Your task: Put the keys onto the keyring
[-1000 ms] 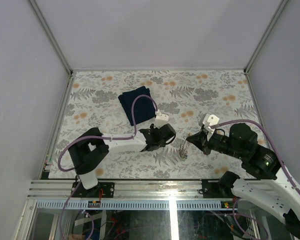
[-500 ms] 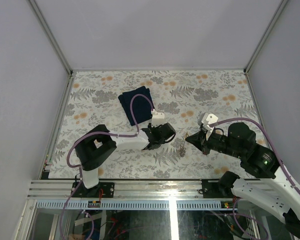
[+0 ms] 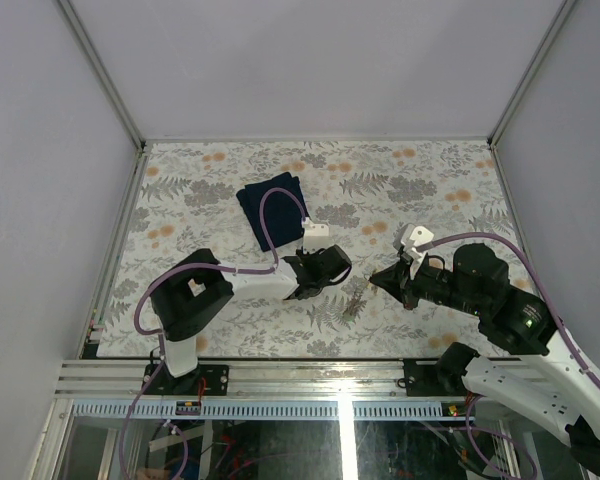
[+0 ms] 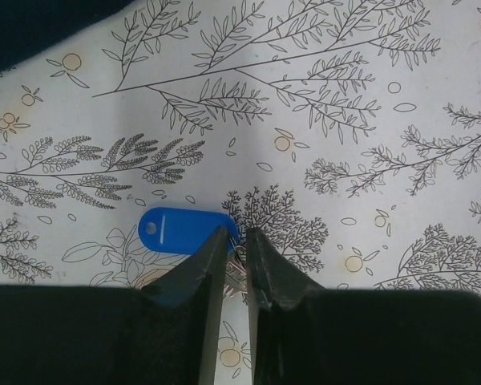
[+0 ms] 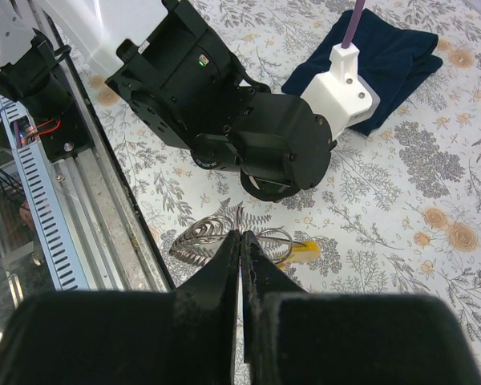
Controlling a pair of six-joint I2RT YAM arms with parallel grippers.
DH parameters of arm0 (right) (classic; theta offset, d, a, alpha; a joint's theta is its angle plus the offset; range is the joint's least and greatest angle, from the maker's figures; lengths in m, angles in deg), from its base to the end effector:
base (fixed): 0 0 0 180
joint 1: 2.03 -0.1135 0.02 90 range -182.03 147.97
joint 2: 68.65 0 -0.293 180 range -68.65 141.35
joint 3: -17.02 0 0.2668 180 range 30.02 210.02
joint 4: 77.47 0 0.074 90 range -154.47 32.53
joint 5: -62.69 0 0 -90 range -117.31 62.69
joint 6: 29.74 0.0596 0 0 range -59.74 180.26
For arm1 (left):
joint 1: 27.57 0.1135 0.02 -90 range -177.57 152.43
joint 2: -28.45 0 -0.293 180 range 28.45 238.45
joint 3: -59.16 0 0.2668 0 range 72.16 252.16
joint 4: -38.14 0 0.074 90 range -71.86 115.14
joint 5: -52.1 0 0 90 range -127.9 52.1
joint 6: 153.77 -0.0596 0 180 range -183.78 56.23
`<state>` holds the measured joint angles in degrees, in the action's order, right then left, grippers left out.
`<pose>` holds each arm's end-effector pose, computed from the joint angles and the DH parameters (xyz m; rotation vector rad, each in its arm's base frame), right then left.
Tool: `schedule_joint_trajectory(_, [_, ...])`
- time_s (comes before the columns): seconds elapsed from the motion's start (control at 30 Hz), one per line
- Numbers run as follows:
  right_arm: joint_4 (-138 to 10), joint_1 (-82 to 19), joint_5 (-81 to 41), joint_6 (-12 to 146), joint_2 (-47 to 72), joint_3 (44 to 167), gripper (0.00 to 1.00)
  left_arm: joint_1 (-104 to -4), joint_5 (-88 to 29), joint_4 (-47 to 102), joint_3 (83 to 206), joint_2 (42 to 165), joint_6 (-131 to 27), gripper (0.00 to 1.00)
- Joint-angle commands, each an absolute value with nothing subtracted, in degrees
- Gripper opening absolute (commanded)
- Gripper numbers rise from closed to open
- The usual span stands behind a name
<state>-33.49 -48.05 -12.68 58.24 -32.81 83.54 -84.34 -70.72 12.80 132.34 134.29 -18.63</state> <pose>0.0864 0.1112 0.3909 -0.9269 1.6172 0.7703 0.2409 -0.3088 0.1462 0.0408 2.3655 -0.0877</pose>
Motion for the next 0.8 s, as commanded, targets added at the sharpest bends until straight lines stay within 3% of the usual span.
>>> schedule_joint_trajectory(0.0, [-37.58,-48.35,-11.42,59.44,-32.75,85.26,0.00,-83.85,-73.17,15.69,133.77,135.12,-18.51,0.14])
schedule_joint_trajectory(0.27, [-37.60,-48.32,-11.33,59.46,-32.63,85.31,0.00,-83.73,-73.17,15.24,133.03,134.28,-19.16,0.00])
schedule_joint_trajectory(0.53, [-37.98,-48.35,-12.02,59.54,-33.08,85.35,0.00,-83.82,-70.94,16.04,130.04,125.63,-23.57,0.00])
schedule_joint_trajectory(0.77, [-38.30,-48.35,-10.49,59.69,-31.72,86.20,0.00,-83.84,-58.90,25.89,121.84,108.49,-34.26,0.00])
